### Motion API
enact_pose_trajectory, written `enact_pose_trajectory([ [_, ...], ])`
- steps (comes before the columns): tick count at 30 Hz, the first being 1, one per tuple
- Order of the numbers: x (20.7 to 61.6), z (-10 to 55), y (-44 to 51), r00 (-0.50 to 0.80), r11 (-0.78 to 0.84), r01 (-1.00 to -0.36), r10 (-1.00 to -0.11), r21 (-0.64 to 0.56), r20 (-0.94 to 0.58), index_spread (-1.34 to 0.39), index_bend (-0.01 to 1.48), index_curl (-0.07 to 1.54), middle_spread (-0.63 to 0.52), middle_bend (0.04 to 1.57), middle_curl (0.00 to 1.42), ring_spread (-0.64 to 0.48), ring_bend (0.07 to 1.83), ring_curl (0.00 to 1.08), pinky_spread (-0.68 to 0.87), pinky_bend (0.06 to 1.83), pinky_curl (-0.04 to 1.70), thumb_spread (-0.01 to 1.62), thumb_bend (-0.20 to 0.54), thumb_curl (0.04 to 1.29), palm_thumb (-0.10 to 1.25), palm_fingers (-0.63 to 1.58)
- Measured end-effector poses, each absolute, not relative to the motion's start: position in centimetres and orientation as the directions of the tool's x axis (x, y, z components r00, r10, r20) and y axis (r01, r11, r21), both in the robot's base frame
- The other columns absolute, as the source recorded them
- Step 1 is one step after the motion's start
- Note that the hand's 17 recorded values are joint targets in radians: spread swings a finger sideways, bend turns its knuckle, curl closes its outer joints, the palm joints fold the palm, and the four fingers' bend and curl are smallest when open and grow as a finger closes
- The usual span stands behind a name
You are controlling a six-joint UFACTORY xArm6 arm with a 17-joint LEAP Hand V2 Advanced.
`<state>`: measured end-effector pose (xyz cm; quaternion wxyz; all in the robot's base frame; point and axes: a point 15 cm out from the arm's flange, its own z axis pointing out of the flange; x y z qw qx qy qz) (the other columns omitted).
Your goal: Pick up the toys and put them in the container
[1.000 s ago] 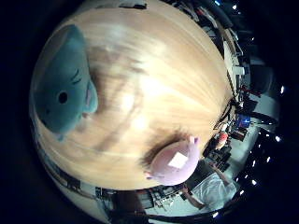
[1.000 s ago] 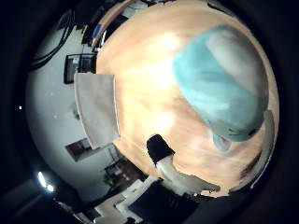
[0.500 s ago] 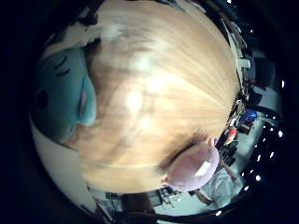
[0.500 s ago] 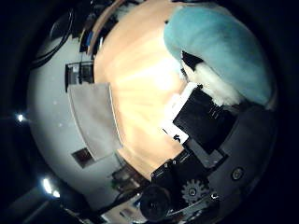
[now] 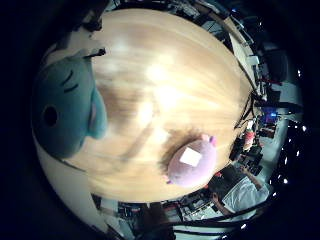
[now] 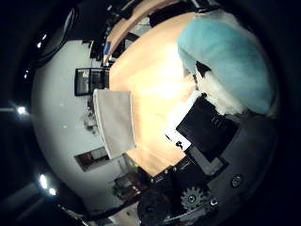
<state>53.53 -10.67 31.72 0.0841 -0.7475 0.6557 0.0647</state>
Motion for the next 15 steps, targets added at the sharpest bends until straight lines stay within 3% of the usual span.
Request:
enact_pose_trajectory([
  [15, 47.7, 47.2, 3.7, 0.424, -0.361, -0.894, -0.875, -0.266, -0.234, -0.23, 1.32, 0.87, -0.25, 1.3, 1.02, -0.23, 1.49, 0.78, -0.21, 1.37, 0.78, 1.01, 0.14, 0.98, 0.96, 1.06],
])
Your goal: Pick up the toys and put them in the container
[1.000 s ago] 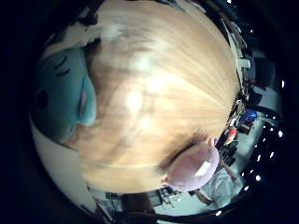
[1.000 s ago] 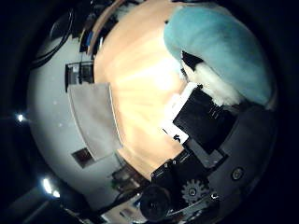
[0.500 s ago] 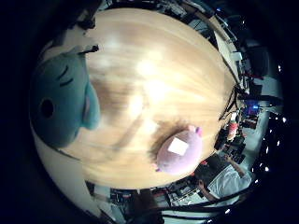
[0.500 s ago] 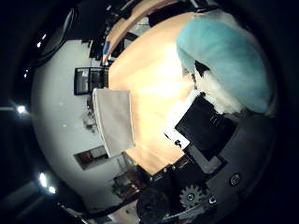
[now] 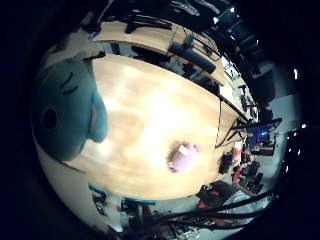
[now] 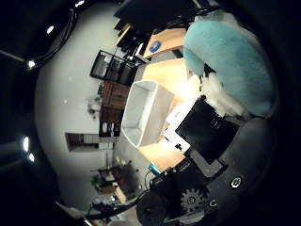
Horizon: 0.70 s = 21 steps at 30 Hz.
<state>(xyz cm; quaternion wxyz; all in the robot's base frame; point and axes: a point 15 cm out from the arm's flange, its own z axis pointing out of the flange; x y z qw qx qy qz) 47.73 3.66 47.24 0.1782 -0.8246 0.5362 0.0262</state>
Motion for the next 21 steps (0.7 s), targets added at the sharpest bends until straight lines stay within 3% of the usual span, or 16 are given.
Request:
enact_pose_trajectory([
  [10, 41.4, 51.8, 16.3, 0.641, -0.556, -0.763, -0.716, -0.33, -0.276, -0.23, 1.31, 0.89, -0.24, 1.29, 1.05, -0.23, 1.47, 0.81, -0.22, 1.35, 0.8, 1.01, 0.122, 1.06, 0.95, 1.08],
  [21, 34.8, 53.5, 26.2, 0.789, -0.706, -0.614, -0.547, -0.354, -0.278, -0.23, 1.3, 0.9, -0.24, 1.27, 1.07, -0.23, 1.46, 0.83, -0.22, 1.33, 0.82, 1.02, 0.105, 1.13, 0.95, 1.08],
])
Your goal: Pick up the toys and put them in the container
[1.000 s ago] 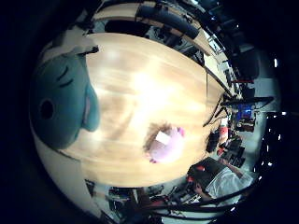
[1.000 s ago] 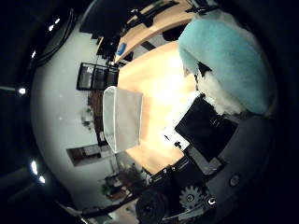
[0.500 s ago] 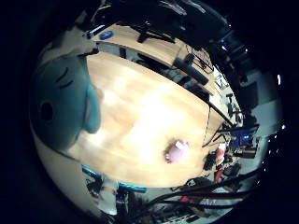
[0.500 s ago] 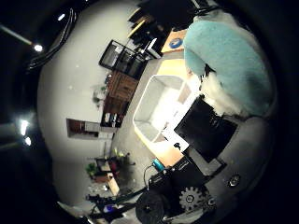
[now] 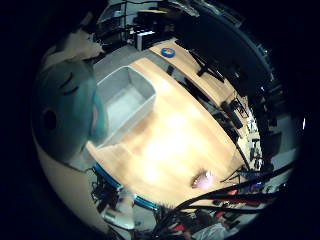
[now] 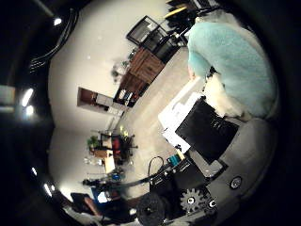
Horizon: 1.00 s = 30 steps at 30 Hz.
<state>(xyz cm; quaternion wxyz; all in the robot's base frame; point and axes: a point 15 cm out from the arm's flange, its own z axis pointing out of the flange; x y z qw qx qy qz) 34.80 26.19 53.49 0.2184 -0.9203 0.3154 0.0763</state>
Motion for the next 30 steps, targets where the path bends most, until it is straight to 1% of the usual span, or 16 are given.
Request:
enact_pose_trajectory([
  [5, 34.1, 53.0, 27.9, 0.802, -0.724, -0.597, -0.524, -0.345, -0.287, -0.23, 1.29, 0.91, -0.24, 1.26, 1.08, -0.23, 1.45, 0.84, -0.22, 1.33, 0.83, 1.02, 0.097, 1.15, 0.95, 1.08],
  [9, 34.1, 52.0, 28.3, 0.801, -0.731, -0.597, -0.521, -0.329, -0.296, -0.23, 1.29, 0.91, -0.24, 1.26, 1.09, -0.23, 1.45, 0.85, -0.22, 1.33, 0.83, 1.03, 0.086, 1.17, 0.94, 1.08],
  [10, 34.1, 51.8, 28.3, 0.802, -0.735, -0.595, -0.518, -0.325, -0.298, -0.23, 1.29, 0.91, -0.24, 1.25, 1.09, -0.23, 1.45, 0.85, -0.23, 1.32, 0.84, 1.04, 0.07, 1.17, 0.92, 1.08],
  [12, 34.0, 51.3, 28.4, 0.799, -0.736, -0.599, -0.519, -0.316, -0.304, -0.23, 1.25, 0.91, -0.24, 1.22, 1.09, -0.24, 1.43, 0.85, -0.23, 1.34, 0.83, 1.04, 0.007, 1.14, 0.84, 1.03],
  [13, 33.9, 51.1, 28.3, 0.795, -0.735, -0.604, -0.524, -0.309, -0.307, -0.25, 1.16, 0.89, -0.24, 1.17, 1.05, -0.24, 1.4, 0.84, -0.26, 1.35, 0.82, 1.02, -0.081, 1.08, 0.69, 0.96],
  [14, 33.7, 50.9, 28.1, 0.797, -0.74, -0.601, -0.521, -0.303, -0.306, -0.25, 1.12, 0.89, -0.25, 1.15, 1.04, -0.24, 1.39, 0.83, -0.27, 1.34, 0.81, 1.02, -0.088, 1.06, 0.65, 0.93],
  [15, 33.7, 50.8, 27.8, 0.797, -0.743, -0.6, -0.522, -0.296, -0.304, -0.28, 0.98, 0.86, -0.27, 1.05, 1.0, -0.25, 1.4, 0.81, -0.3, 1.36, 0.81, 1.02, -0.097, 1.0, 0.56, 0.79],
  [16, 33.8, 50.6, 27.4, 0.797, -0.745, -0.6, -0.525, -0.291, -0.299, -0.32, 0.85, 0.83, -0.29, 0.95, 0.96, -0.27, 1.39, 0.79, -0.33, 1.37, 0.81, 1.02, -0.1, 0.95, 0.49, 0.6],
  [17, 33.8, 50.6, 27.2, 0.797, -0.747, -0.599, -0.526, -0.287, -0.297, -0.35, 0.76, 0.8, -0.32, 0.83, 0.91, -0.28, 1.36, 0.78, -0.36, 1.4, 0.8, 1.02, -0.09, 0.91, 0.45, 0.42],
  [18, 33.6, 50.7, 27.1, 0.8, -0.75, -0.596, -0.523, -0.287, -0.293, -0.37, 0.7, 0.77, -0.31, 0.75, 0.88, -0.28, 1.34, 0.77, -0.37, 1.41, 0.8, 1.02, -0.096, 0.89, 0.41, 0.29],
  [19, 33.5, 51.0, 26.9, 0.805, -0.752, -0.59, -0.519, -0.293, -0.287, -0.42, 0.64, 0.71, -0.31, 0.63, 0.81, -0.27, 1.24, 0.72, -0.37, 1.41, 0.78, 1.02, -0.076, 0.83, 0.36, 0.14],
  [20, 33.4, 51.2, 26.7, 0.807, -0.752, -0.588, -0.518, -0.297, -0.284, -0.44, 0.62, 0.68, -0.31, 0.6, 0.79, -0.27, 1.2, 0.7, -0.36, 1.39, 0.77, 1.02, -0.069, 0.81, 0.35, 0.13],
  [22, 33.3, 51.2, 26.7, 0.808, -0.754, -0.586, -0.516, -0.297, -0.284, -0.49, 0.57, 0.6, -0.3, 0.51, 0.71, -0.26, 1.1, 0.63, -0.32, 1.32, 0.72, 1.02, -0.057, 0.74, 0.32, 0.1],
  [25, 33.2, 51.4, 26.7, 0.819, -0.762, -0.571, -0.502, -0.304, -0.279, -0.53, 0.53, 0.54, -0.3, 0.45, 0.64, -0.25, 1.03, 0.56, -0.27, 1.24, 0.67, 1.02, -0.041, 0.67, 0.3, 0.14],
  [30, 32.4, 52.7, 26.3, 0.841, -0.77, -0.54, -0.478, -0.34, -0.253, -0.55, 0.48, 0.48, -0.29, 0.39, 0.56, -0.24, 0.98, 0.51, -0.23, 1.17, 0.62, 1.02, -0.034, 0.59, 0.3, 0.2],
])
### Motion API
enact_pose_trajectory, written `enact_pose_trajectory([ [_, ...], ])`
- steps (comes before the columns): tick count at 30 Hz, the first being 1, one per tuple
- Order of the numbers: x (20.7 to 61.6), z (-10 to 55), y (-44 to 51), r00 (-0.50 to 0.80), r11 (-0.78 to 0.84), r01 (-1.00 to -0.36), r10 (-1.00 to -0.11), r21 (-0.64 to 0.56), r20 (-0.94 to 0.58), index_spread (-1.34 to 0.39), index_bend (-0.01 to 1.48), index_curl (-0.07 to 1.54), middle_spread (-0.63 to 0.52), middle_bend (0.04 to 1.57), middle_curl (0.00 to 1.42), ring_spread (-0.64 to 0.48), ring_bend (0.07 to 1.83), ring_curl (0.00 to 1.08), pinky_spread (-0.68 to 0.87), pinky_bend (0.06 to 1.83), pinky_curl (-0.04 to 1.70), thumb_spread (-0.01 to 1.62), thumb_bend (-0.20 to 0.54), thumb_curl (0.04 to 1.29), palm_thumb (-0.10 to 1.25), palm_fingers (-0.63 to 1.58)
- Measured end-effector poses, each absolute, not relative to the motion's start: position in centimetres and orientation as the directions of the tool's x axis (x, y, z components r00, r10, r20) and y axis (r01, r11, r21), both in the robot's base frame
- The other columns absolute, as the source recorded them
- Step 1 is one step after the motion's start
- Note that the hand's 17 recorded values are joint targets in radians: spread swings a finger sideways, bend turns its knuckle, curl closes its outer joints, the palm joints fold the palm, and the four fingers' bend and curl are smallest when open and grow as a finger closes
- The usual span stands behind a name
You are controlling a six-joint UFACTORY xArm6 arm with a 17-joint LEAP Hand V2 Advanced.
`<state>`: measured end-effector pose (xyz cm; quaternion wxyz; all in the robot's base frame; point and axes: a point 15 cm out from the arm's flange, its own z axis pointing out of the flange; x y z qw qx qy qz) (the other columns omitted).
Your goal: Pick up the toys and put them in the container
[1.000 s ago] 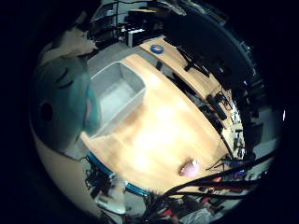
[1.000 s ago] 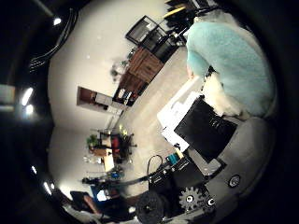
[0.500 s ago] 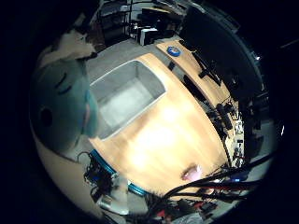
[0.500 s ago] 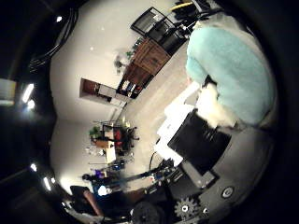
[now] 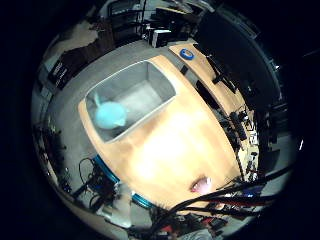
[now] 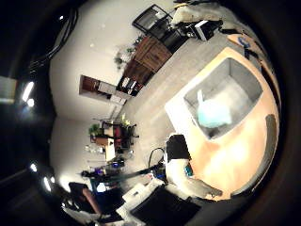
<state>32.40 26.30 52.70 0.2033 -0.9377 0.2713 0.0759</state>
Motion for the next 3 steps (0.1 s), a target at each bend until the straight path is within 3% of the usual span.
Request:
enact_pose_trajectory([
  [3, 32.04, 52.69, 25.49, 0.835, -0.76, -0.55, -0.488, -0.345, -0.256, -0.55, 0.45, 0.46, -0.29, 0.36, 0.52, -0.24, 0.95, 0.48, -0.22, 1.14, 0.6, 1.02, -0.031, 0.55, 0.31, 0.24],
])
